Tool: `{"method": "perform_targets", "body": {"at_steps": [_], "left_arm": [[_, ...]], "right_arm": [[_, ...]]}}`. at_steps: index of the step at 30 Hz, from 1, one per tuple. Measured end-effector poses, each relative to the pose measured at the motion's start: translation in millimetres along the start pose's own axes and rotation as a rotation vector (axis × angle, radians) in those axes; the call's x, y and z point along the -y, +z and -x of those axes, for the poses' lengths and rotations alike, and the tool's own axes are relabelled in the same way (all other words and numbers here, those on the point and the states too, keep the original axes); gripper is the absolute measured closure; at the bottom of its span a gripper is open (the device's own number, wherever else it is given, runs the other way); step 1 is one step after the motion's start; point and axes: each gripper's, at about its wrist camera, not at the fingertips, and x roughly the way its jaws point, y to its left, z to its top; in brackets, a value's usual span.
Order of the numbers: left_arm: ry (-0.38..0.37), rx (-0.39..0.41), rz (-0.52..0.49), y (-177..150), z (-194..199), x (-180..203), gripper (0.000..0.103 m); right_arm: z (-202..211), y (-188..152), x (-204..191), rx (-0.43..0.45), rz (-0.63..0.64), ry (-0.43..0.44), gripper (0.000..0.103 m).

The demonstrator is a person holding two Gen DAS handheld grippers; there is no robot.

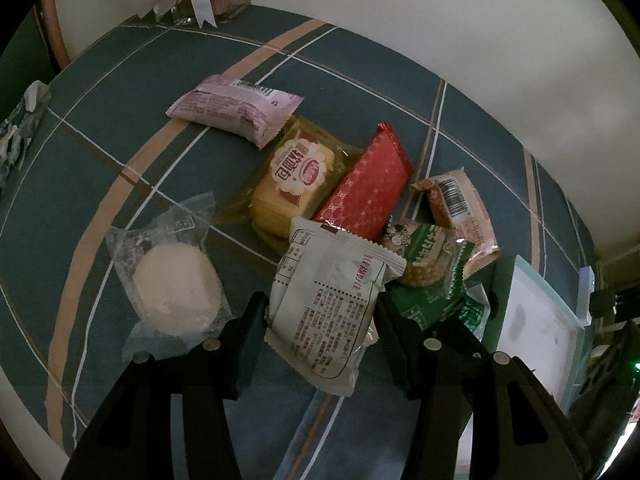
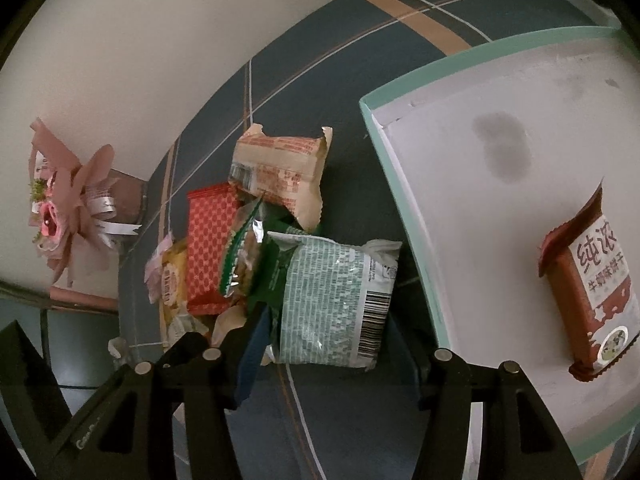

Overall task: Organize snacks
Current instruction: 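Hold the white pastry with the left gripper while the right gripper grasps the green-and-white pack, then carry both packs over the tray and release them inside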

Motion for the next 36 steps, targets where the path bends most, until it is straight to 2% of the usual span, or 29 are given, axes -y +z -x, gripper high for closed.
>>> {"method": "perform_targets", "body": {"at_steps": [6,8,13,23,29,36], "left_arm": [[0.005,0.003,0.002,-0.1,0.0,-0.4,0.047],[0.007,0.005,0.003,-0.5,0.6,0.3,0.047],[0.001,0.013,0.006,-0.5,3.9,0.5,0.047],[-0.045,0.089,0.011,1.3,38.1,4.3,0.047],[-0.070,0.104,-0.016,-4.2,44.9,26.7,0.047],[-0.127,0.069,-0.087,-18.4,38.2,66.9,0.047]], "right_arm": [[-1.1,0.7,-4.3,0.018,0.022,-0.018,0.043],[-2.2,0.1,-5.8,0.020,0.032,-0.031,0.049],[3.1,1.3,-9.3,0.032,0.043,-0.026,0.050],[35.3,3.1,-25.3,0.079,0.084,0.022,0.050],[54.8,9.2,-19.6,0.109,0.081,0.011,0.050],[80.6,23.2,7.0,0.159,0.042,-0.043,0.050]]}}
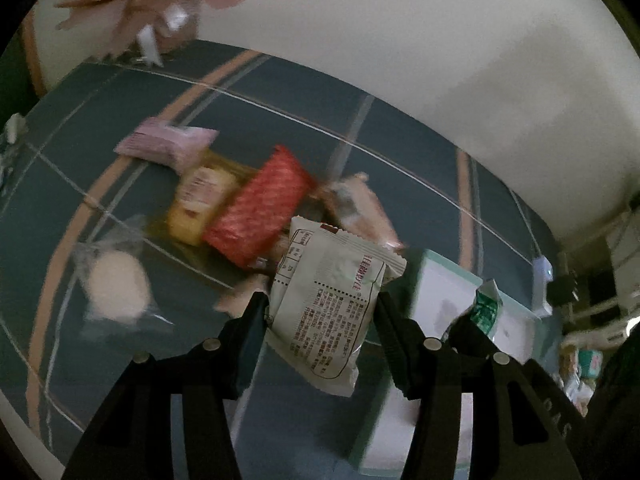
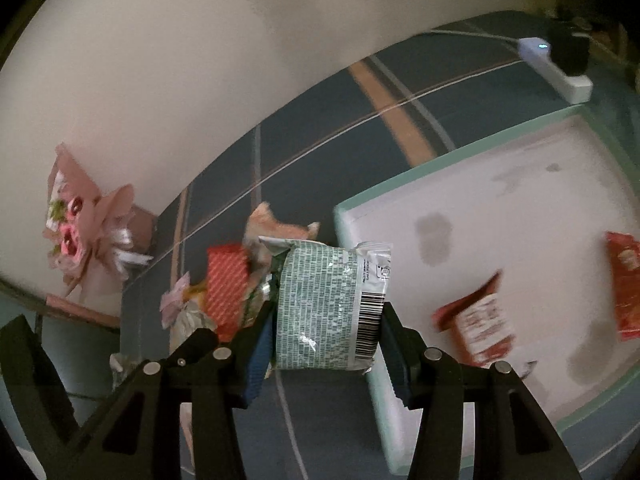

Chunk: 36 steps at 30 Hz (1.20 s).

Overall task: Organize snacks
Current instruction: 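Carry both packs over the tray and release them inside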

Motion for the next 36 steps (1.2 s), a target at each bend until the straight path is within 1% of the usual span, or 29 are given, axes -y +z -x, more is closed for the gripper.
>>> {"method": "perform_targets", "body": {"at_steps": [3,10,16,19,21,25,26,33,36], "left_arm": [[-0.046,-0.017,-0.036,-5.2,-4.5,18.2,0.047],[-0.107,-0.038,-0.153,-23.7,-16.2,65.7,0.047],[-0.107,-0.056,-0.244,-37.4,-37.9,95.6,0.047],[-0.084,-0.035,-0.284,-39.8,-46.3,105.6,0.047],[-0.077,-0.023,-0.306,-39.9,-53.1,110.6,0.047],[-0.075,-0.008,-0.309,-37.7,-63.1,112.9,0.047],[-0.076,-0.004,-0.311,-37.2,-65.2,113.5,0.047],[-0.083,0.039,-0.348,-36.0,-74.7,125.7,0.047],[-0.088,0.039,-0.352,-35.6,-79.1,127.9,0.047]], "right_arm": [[9.3,8.0,18.5,0.019,-0.038,-0.008,0.050],[28.8,25.9,72.3,0.060,-0.152,-0.046,0.050],[42.3,37.5,113.6,0.091,-0.225,-0.083,0.050],[42.1,40.4,128.3,0.092,-0.248,-0.096,0.050],[36.4,40.5,134.8,0.080,-0.259,-0.102,0.050],[24.6,38.3,141.8,0.052,-0.267,-0.098,0.050],[22.2,38.0,141.8,0.062,-0.259,-0.098,0.050],[10.4,38.6,135.4,0.057,-0.220,-0.105,0.050],[12.6,38.1,137.4,0.063,-0.221,-0.109,0.050]]}}
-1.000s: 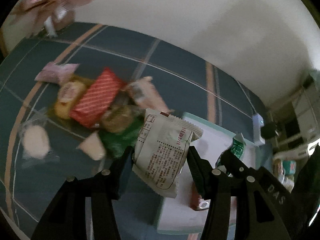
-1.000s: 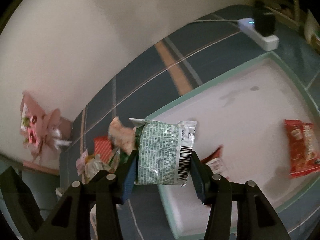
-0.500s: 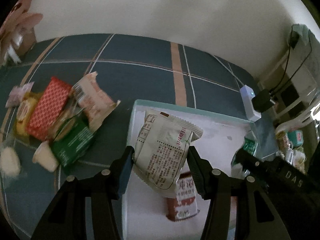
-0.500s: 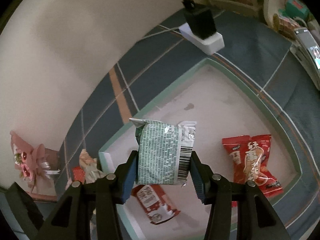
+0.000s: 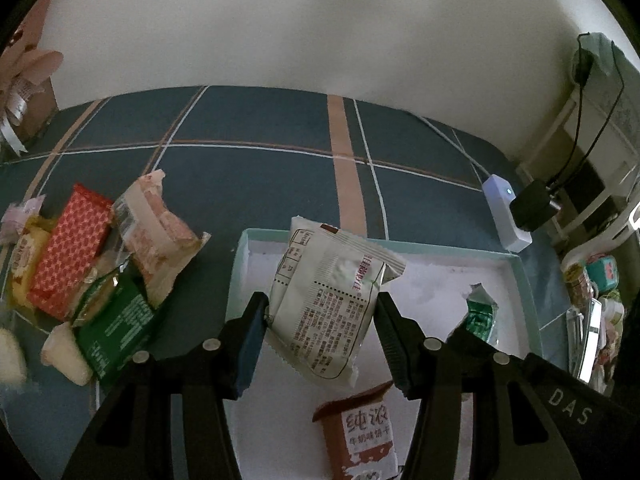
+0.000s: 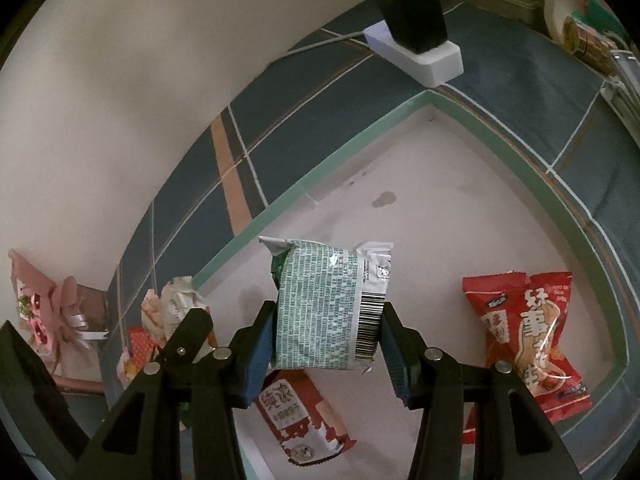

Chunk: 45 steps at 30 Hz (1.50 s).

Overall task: Organize snacks
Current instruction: 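Carry both packs over the tray and release them inside, then withdraw both open grippers from the tray toward the snack pile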

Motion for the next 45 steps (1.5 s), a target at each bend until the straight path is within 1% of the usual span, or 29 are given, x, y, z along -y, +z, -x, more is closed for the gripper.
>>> {"method": "perform_targets", "body": {"at_steps": [6,9,10,13,16,18,20,22,25,26,27,29,33,34,35,36,41,45], "left_arm": [[0.000,-0.006,0.010,-0.7,-5.8,-0.3,0.047],[0.004,-0.013,0.016,0.2,-4.2,-1.1,0.043],[0.001,-0.015,0.021,0.9,-3.4,-1.9,0.041],[-0.010,-0.012,0.027,3.9,1.9,-3.7,0.040],[0.000,-0.014,0.023,8.1,10.2,-4.2,0.040],[0.022,-0.029,0.024,10.5,14.4,-6.3,0.037],[0.047,-0.046,0.031,12.8,17.0,-10.3,0.033],[0.065,-0.055,0.040,13.8,18.9,-15.1,0.033],[0.124,-0.071,0.054,13.8,19.9,-25.1,0.032],[0.146,-0.073,0.058,13.8,19.7,-29.3,0.031],[0.166,-0.074,0.062,13.9,19.4,-33.1,0.029],[0.219,-0.075,0.072,13.4,19.1,-40.8,0.013],[0.293,-0.079,0.083,13.0,20.2,-54.9,0.012],[0.311,-0.079,0.085,13.5,21.4,-58.4,0.011],[0.331,-0.078,0.086,13.5,23.0,-62.3,0.010],[0.345,-0.076,0.088,13.6,24.1,-65.3,0.010],[0.399,-0.054,0.091,13.3,36.6,-79.0,0.010],[0.408,-0.038,0.117,12.6,47.1,-91.7,0.010]], "right_arm": [[0.3,-0.3,0.3,0.008,-0.001,-0.009,0.049],[3.2,-1.8,-1.2,0.013,-0.001,-0.011,0.049],[4.9,-1.0,-1.4,0.014,-0.003,-0.009,0.048],[9.9,0.1,-3.6,0.027,0.002,-0.020,0.044],[13.8,0.8,-7.4,0.031,0.016,-0.036,0.043],[16.8,0.9,-10.8,0.034,0.027,-0.044,0.042],[18.7,1.1,-13.8,0.035,0.037,-0.057,0.037],[20.7,1.2,-18.1,0.038,0.055,-0.083,0.034],[22.0,0.6,-22.2,0.042,0.080,-0.120,0.025],[21.2,0.2,-23.7,0.040,0.090,-0.137,0.024],[20.4,-0.3,-24.9,0.039,0.099,-0.151,0.023],[16.3,-1.7,-28.1,0.029,0.123,-0.183,0.015],[10.4,-6.7,-37.4,0.014,0.183,-0.226,0.014],[9.6,-8.5,-40.6,0.012,0.200,-0.234,0.011],[9.4,-10.6,-44.0,0.013,0.216,-0.241,0.004],[8.8,-12.5,-47.5,0.016,0.230,-0.246,0.000],[8.3,-24.6,-71.3,0.030,0.320,-0.262,0.000],[7.0,-36.3,-89.1,0.039,0.392,-0.307,0.000]]}}
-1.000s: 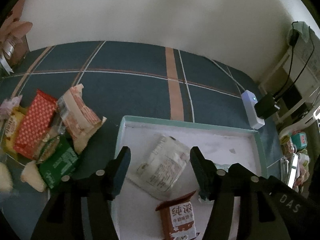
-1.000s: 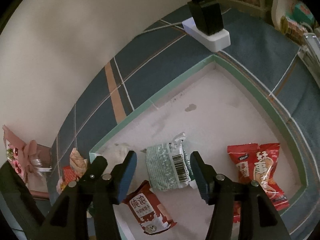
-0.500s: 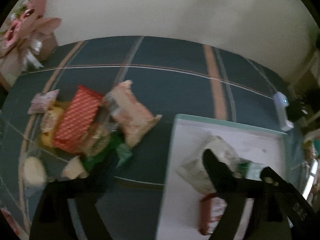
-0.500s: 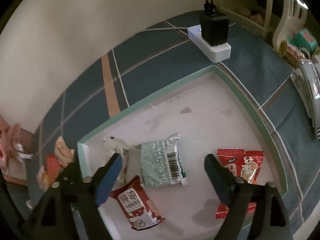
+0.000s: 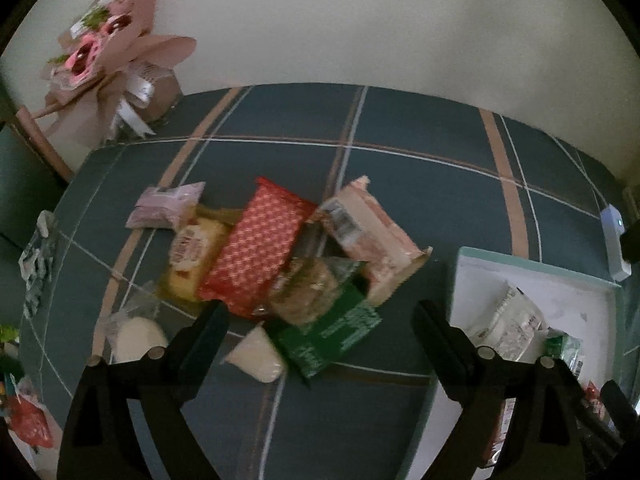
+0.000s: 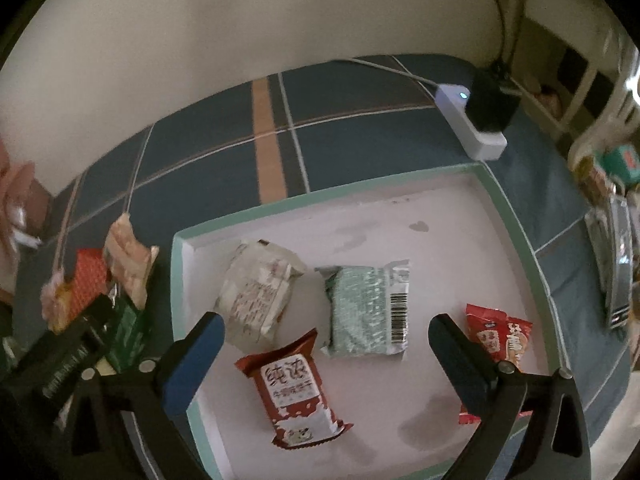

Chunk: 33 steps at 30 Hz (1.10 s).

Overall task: Organize snacks
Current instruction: 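Withdraw both open grippers from the tray toward the snack pile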

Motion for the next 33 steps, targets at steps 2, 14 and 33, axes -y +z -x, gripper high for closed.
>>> {"method": "perform_targets", "body": {"at_steps": [2,14,33], "left_arm": [[0.003,0.002,0.020,-0.9,2.9,-7.8,0.010],[0.055,-0.022,0.055,-16.0,16.2,-26.9,0.010],[0.084,-0.145,0.020,-24.9,6.9,-90.6,0.010]], "right_arm": [[3.6,-3.1,-7.0,0.013,0.020,-0.014,0.000],[15.3,-21.9,-30.0,0.037,0.076,-0.144,0.000],[10.5,-74.0,-83.2,-0.082,0.121,-0.009,0.000]]}}
